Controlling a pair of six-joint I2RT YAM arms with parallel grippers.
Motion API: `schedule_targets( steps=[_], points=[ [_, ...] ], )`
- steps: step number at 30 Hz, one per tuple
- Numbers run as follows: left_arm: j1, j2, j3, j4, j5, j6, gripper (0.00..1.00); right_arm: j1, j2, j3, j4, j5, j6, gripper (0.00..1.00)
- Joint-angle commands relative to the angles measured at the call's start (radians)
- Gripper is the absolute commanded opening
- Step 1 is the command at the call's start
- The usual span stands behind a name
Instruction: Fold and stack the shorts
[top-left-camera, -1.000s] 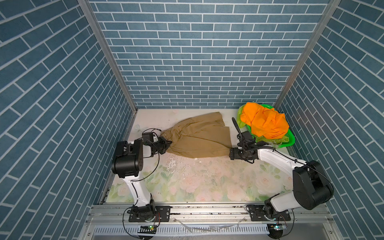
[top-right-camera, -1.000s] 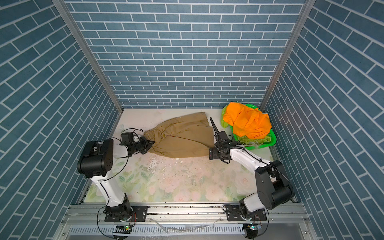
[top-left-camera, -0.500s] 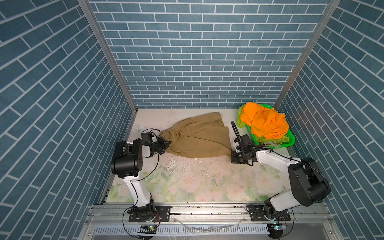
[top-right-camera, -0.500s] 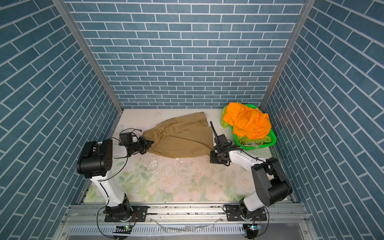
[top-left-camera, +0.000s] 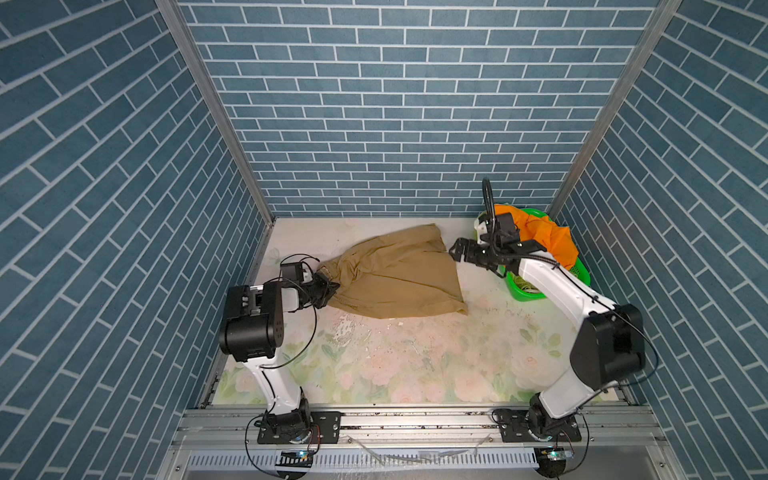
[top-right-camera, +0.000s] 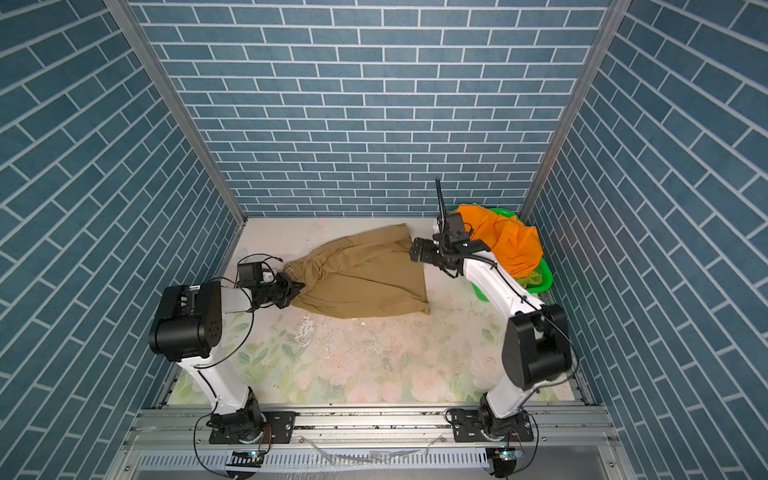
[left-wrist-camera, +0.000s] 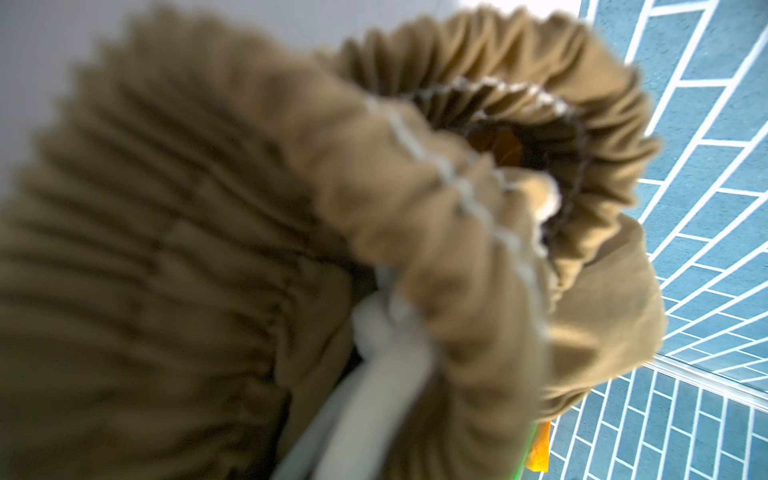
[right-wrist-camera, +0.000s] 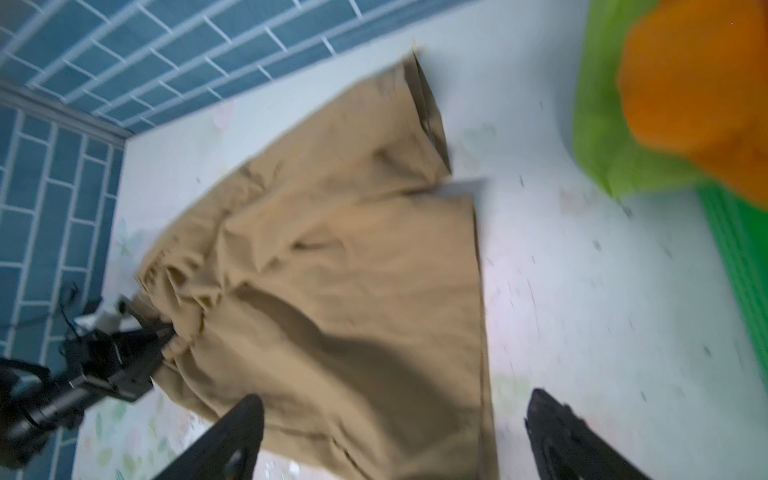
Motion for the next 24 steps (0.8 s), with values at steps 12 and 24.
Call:
schedule_targets(
  steps=[12, 24],
  points=[
    [0.014, -0.046, 0.026, -0.203, -0.036, 0.115, 0.0, -0.028, 0.715, 0.654, 0.112, -0.235, 0.255, 0.98],
    [0.014, -0.037, 0.033, -0.219, -0.037, 0.126, 0.0, -0.017, 0.881, 0.755, 0.346, -0.264, 0.444, 0.64]
  ],
)
